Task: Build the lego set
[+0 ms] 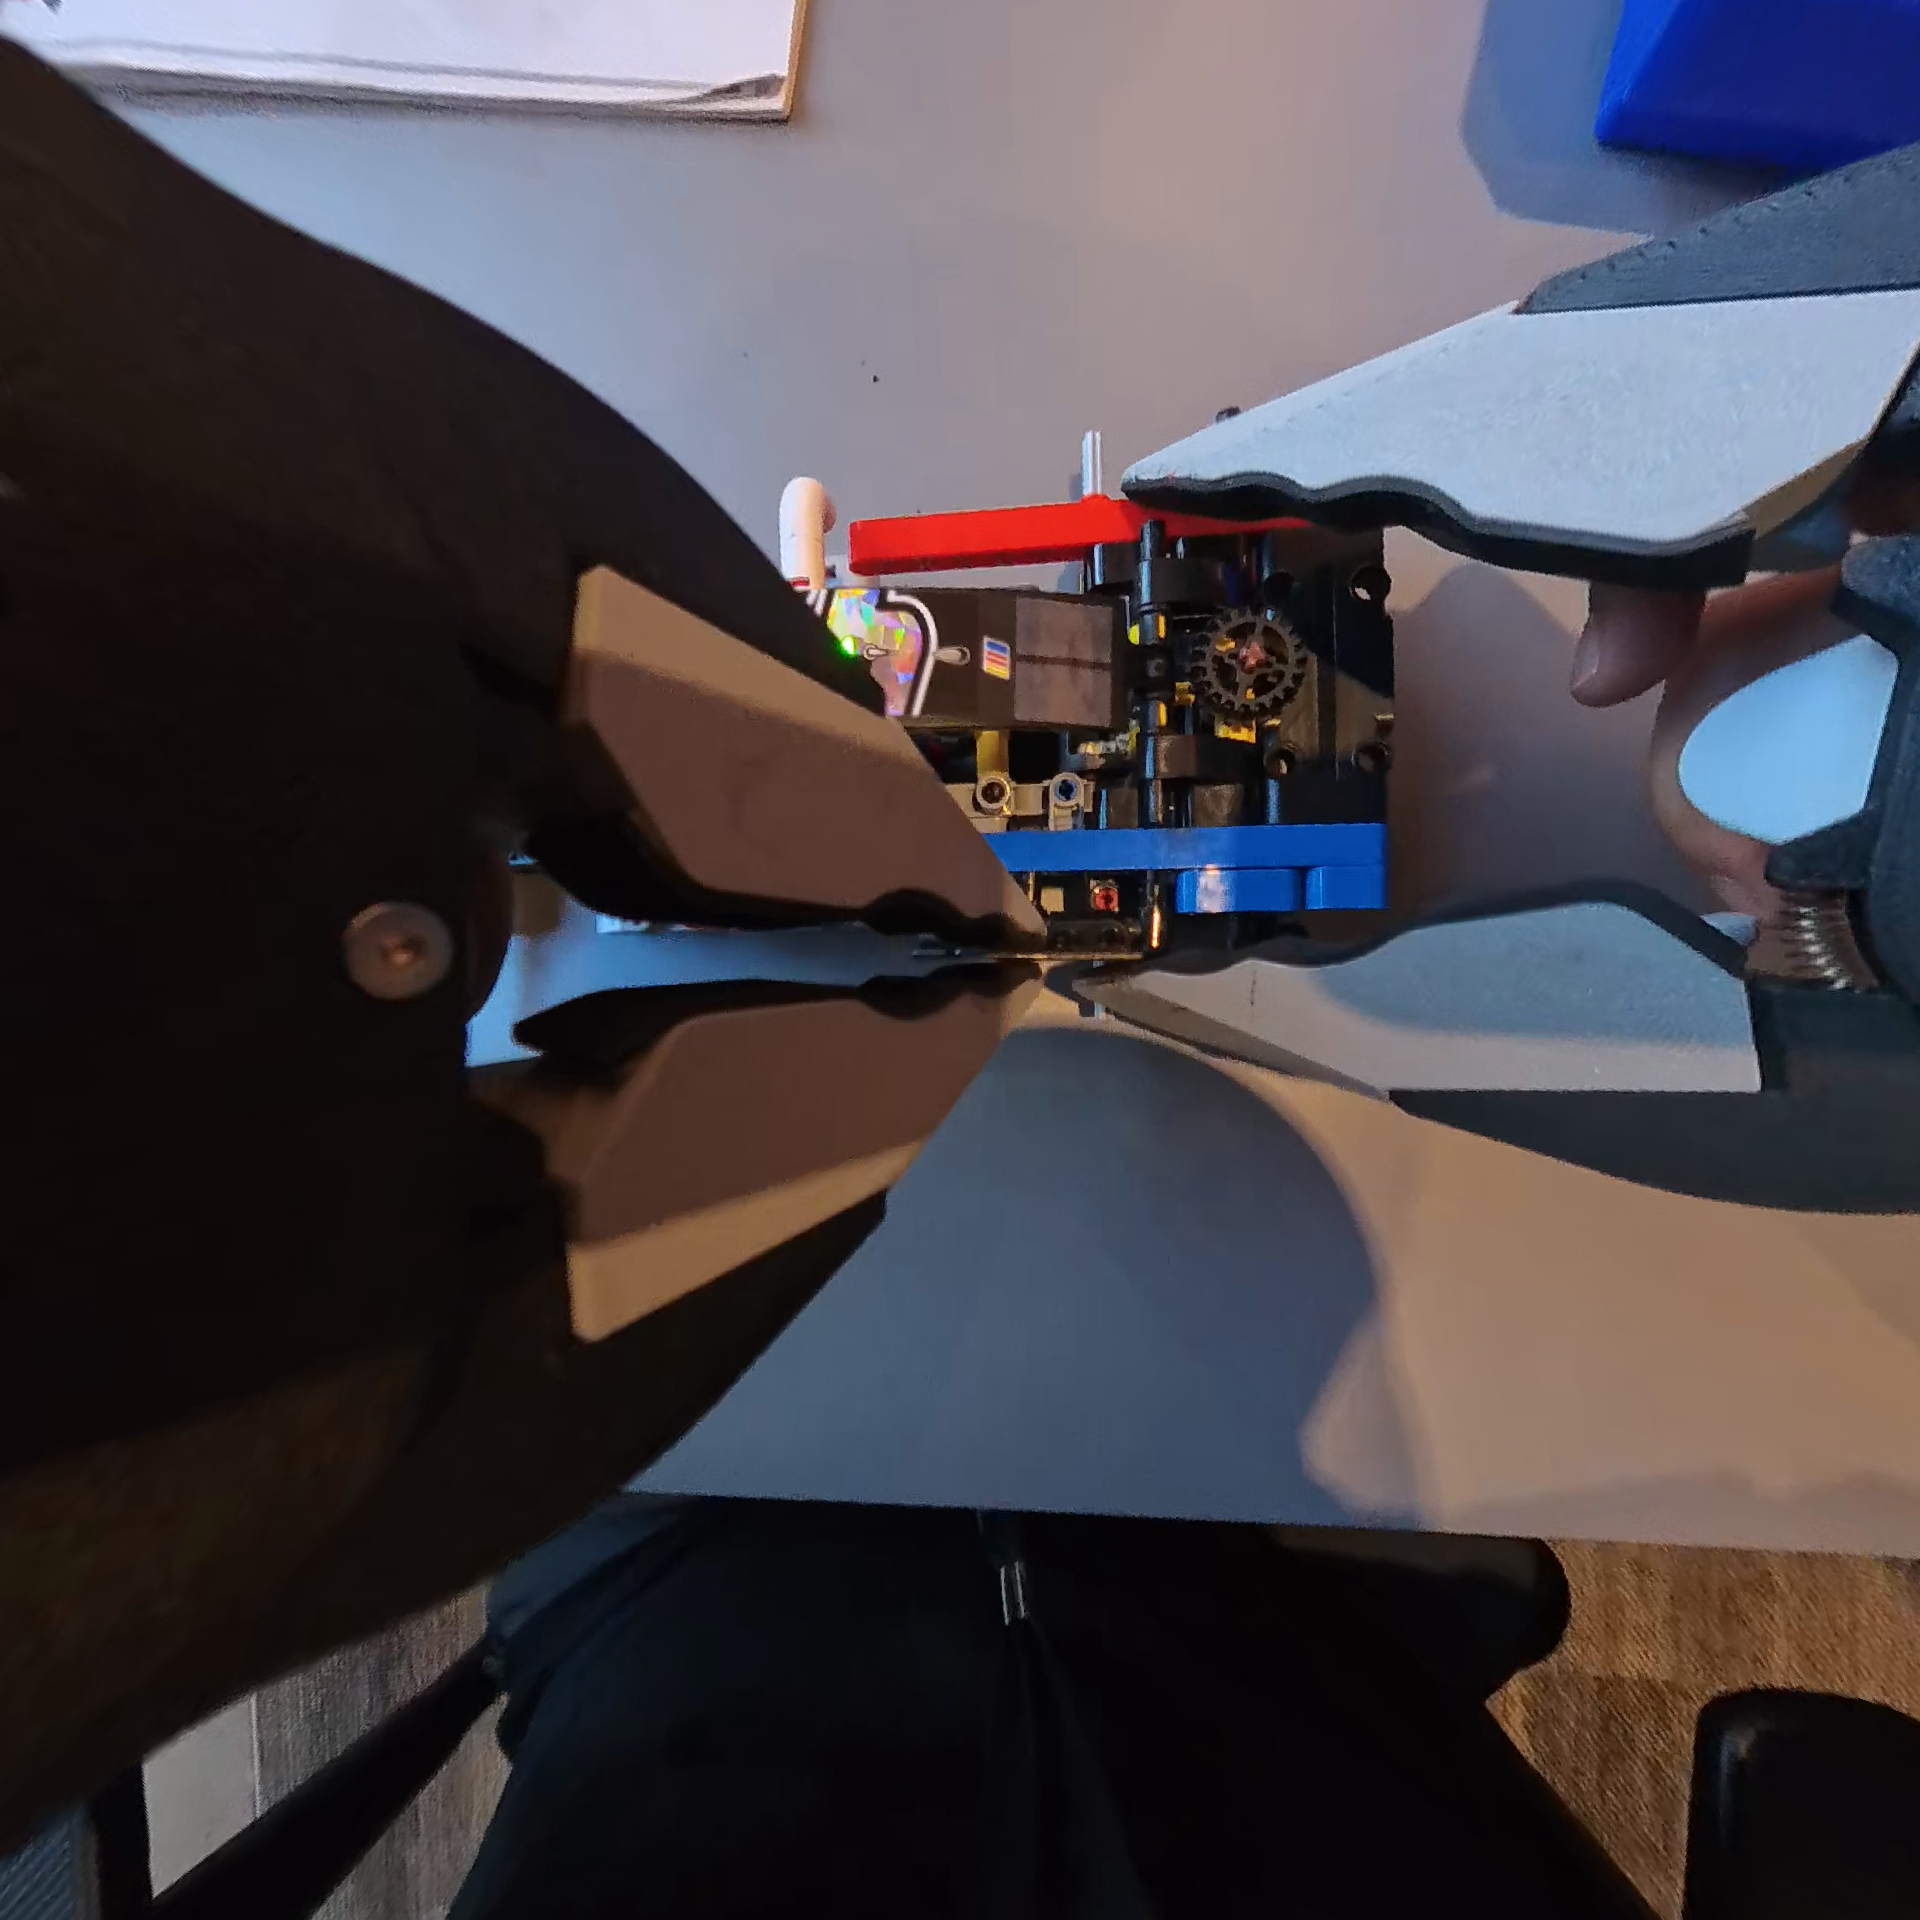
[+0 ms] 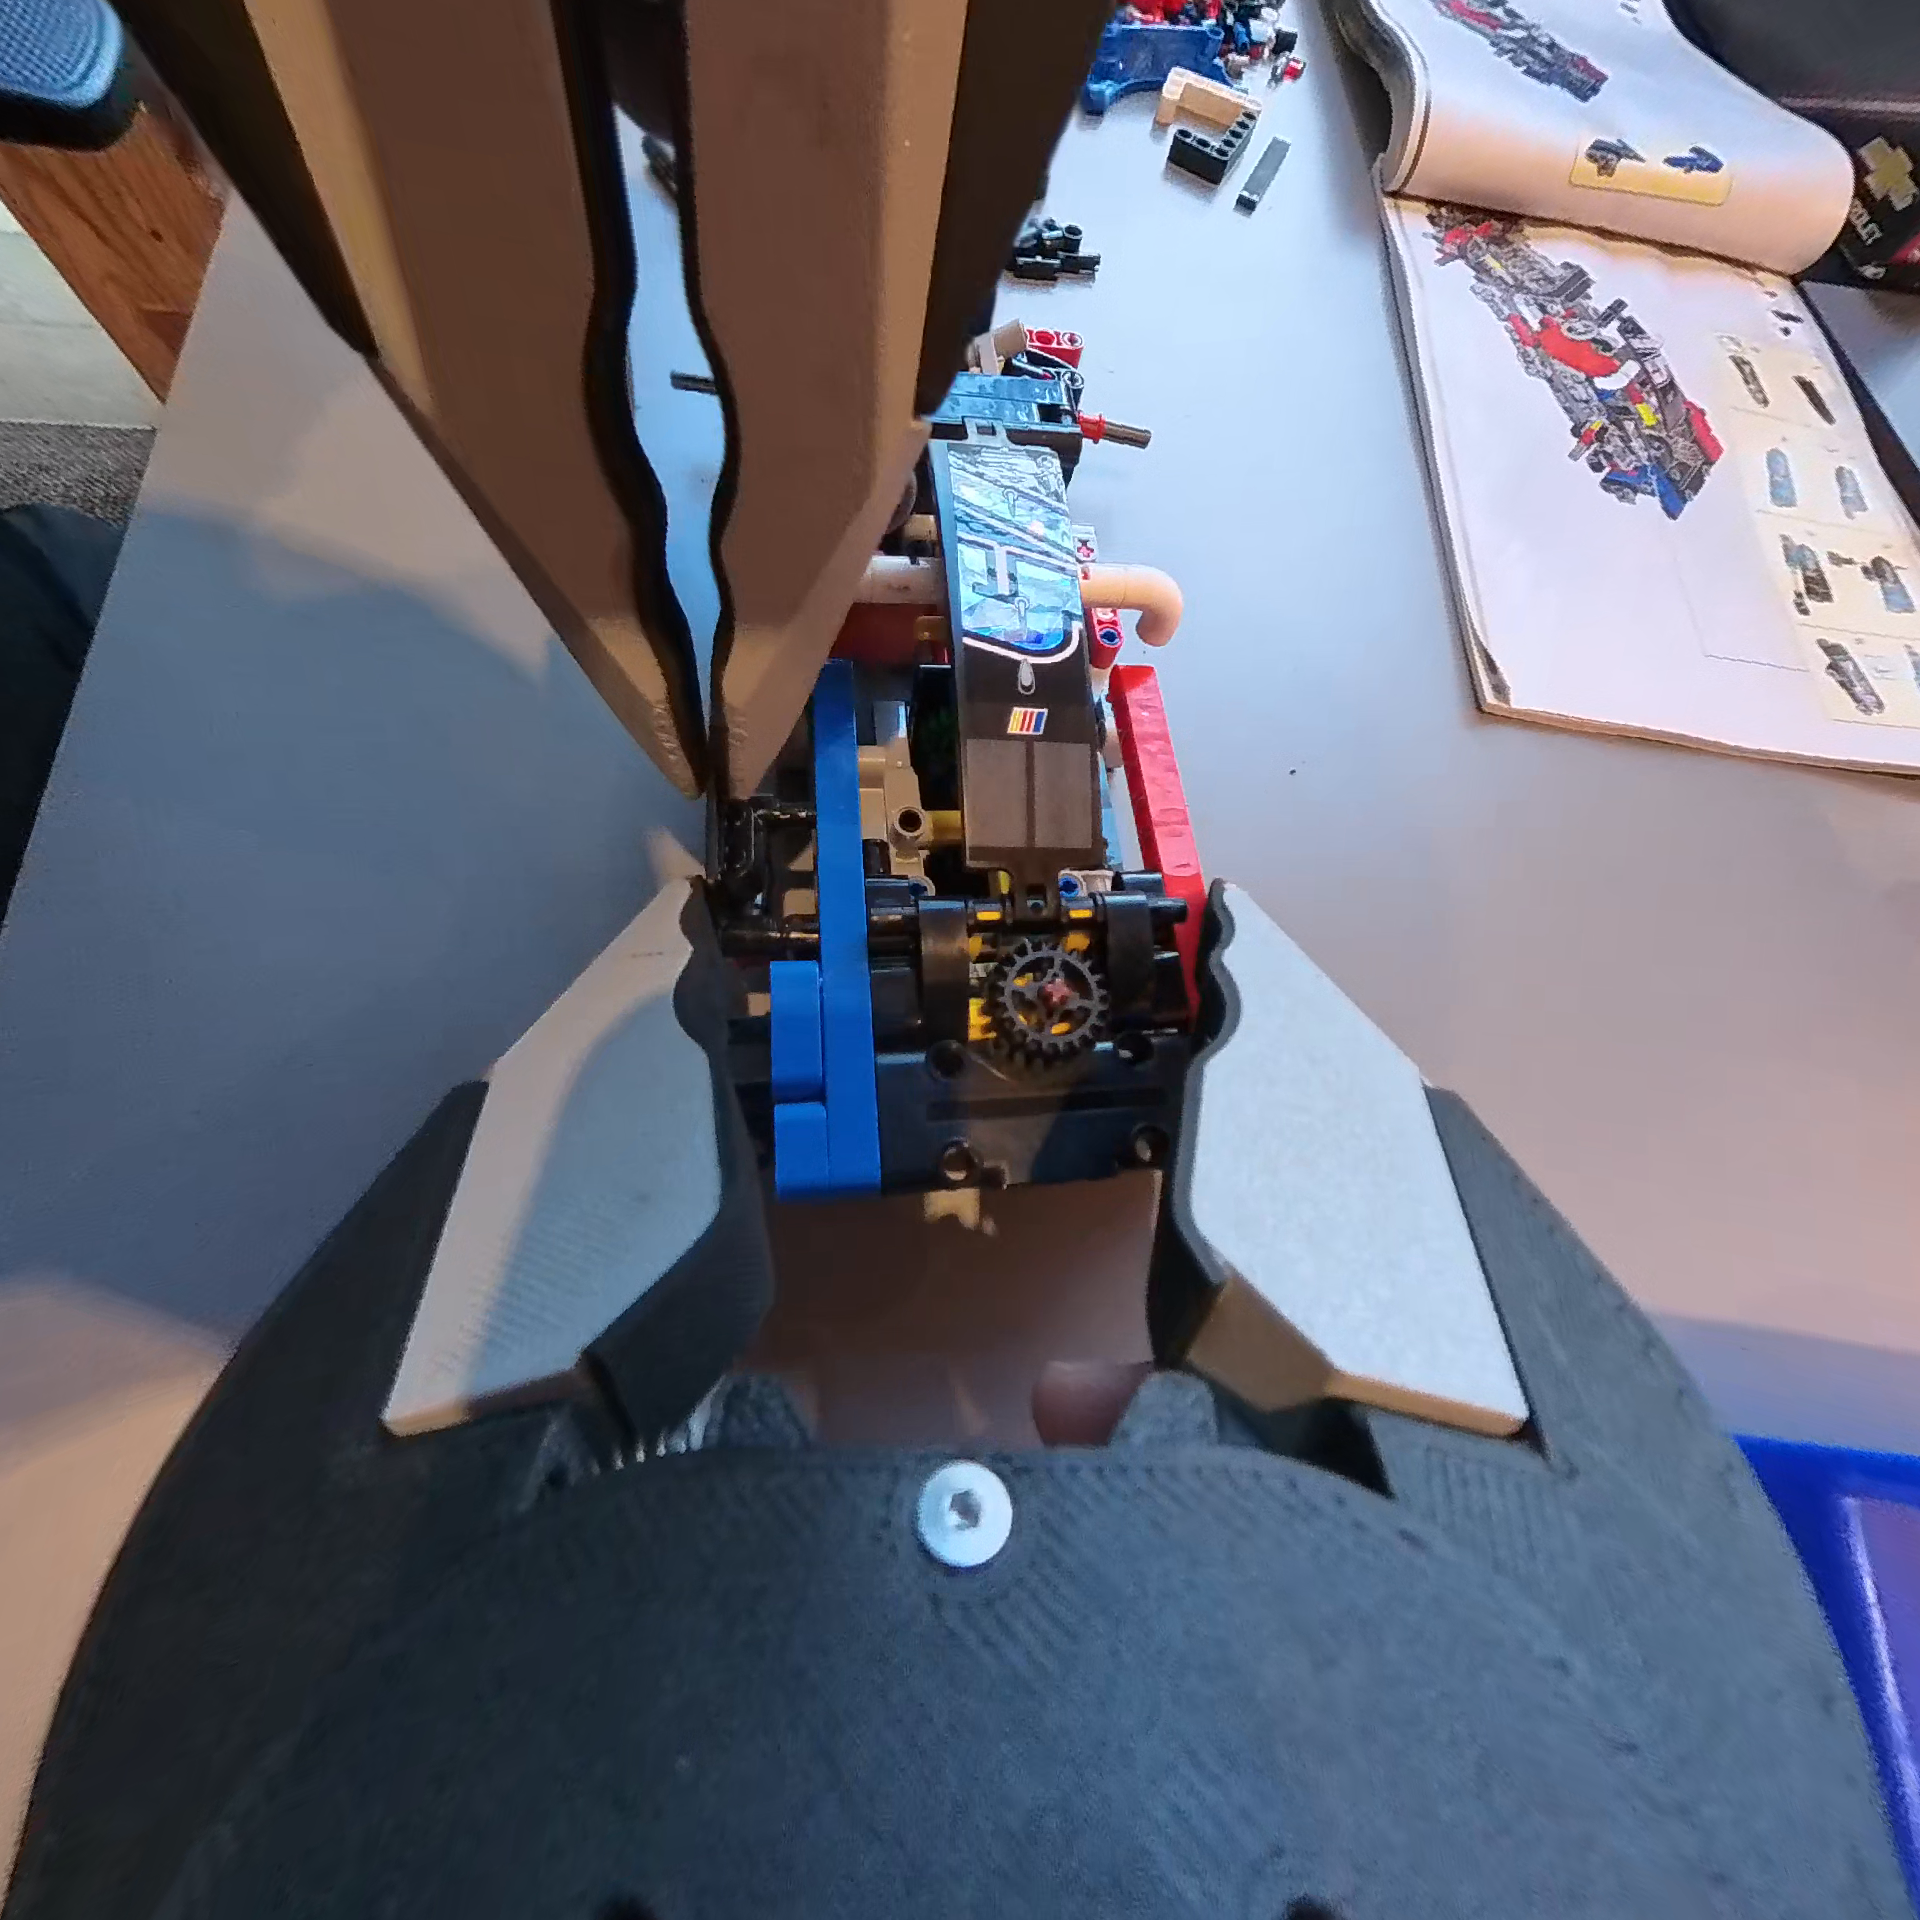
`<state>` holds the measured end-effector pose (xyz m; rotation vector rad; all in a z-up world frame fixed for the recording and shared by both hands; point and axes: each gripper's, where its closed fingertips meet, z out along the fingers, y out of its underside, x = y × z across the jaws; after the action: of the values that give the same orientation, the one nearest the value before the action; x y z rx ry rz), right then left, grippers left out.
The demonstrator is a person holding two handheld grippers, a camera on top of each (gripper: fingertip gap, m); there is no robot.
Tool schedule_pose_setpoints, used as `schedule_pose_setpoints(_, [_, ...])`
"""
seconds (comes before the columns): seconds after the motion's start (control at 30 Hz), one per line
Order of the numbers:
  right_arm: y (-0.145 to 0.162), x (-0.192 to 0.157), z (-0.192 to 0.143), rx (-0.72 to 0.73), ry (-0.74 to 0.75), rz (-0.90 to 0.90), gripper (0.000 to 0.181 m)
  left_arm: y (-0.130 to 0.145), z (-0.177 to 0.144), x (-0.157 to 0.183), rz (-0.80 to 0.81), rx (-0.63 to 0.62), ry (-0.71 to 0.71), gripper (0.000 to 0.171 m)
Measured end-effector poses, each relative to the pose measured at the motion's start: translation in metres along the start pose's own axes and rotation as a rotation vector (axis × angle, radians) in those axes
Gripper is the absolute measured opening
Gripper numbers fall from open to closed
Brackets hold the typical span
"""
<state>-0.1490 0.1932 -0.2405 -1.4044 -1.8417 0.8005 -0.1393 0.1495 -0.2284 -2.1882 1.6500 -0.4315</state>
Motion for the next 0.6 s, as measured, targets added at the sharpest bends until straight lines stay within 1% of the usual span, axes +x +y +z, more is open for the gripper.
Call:
schedule_pose_setpoints(0.1, [0.0, 0.001, -0.002, -0.003, 0.008, 0.005, 0.088, 0.0, 0.0, -0.001, -0.021, 0.017, 0.015, 0.0])
schedule_pose_setpoints(0.17, [-0.006, -0.004, -0.008, 0.022, 0.023, -0.047, 0.087, 0.0, 0.0, -0.001, -0.019, 0.019, 0.013, 0.0])
schedule_pose_setpoints(0.23, [-0.012, -0.012, -0.02, 0.067, 0.053, -0.106, 0.077, 0.0, -0.001, 0.0, -0.017, 0.028, 0.004, 0.0])
schedule_pose_setpoints(0.33, [-0.015, -0.022, -0.033, 0.115, 0.101, -0.091, 0.064, 0.0, -0.005, 0.002, -0.027, 0.064, -0.008, 0.0])
schedule_pose_setpoints(0.4, [-0.015, -0.034, -0.04, 0.152, 0.121, -0.08, 0.055, -0.002, -0.012, 0.006, -0.052, 0.119, -0.009, 0.0])
schedule_pose_setpoints(0.43, [-0.015, -0.041, -0.044, 0.171, 0.129, -0.066, 0.046, -0.005, -0.017, 0.009, -0.067, 0.167, -0.003, 0.0])
schedule_pose_setpoints(0.47, [-0.016, -0.047, -0.048, 0.193, 0.12, -0.026, 0.032, -0.007, -0.023, 0.013, -0.062, 0.225, -0.002, 0.0])
schedule_pose_setpoints(0.5, [-0.016, -0.052, -0.052, 0.217, 0.087, 0.048, 0.019, -0.009, -0.027, 0.017, -0.018, 0.283, -0.02, 0.0])
schedule_pose_setpoints(0.53, [-0.018, -0.057, -0.055, 0.244, 0.034, 0.148, 0.011, -0.008, -0.03, 0.023, 0.052, 0.316, -0.06, 0.0])
schedule_pose_setpoints(0.57, [-0.021, -0.062, -0.057, 0.282, -0.04, 0.251, 0.008, -0.006, -0.031, 0.027, 0.125, 0.32, -0.128, 0.0])
schedule_pose_setpoints(0.6, [-0.026, -0.07, -0.06, 0.324, -0.138, 0.34, 0.005, -0.002, -0.029, 0.031, 0.188, 0.295, -0.198, 0.0])
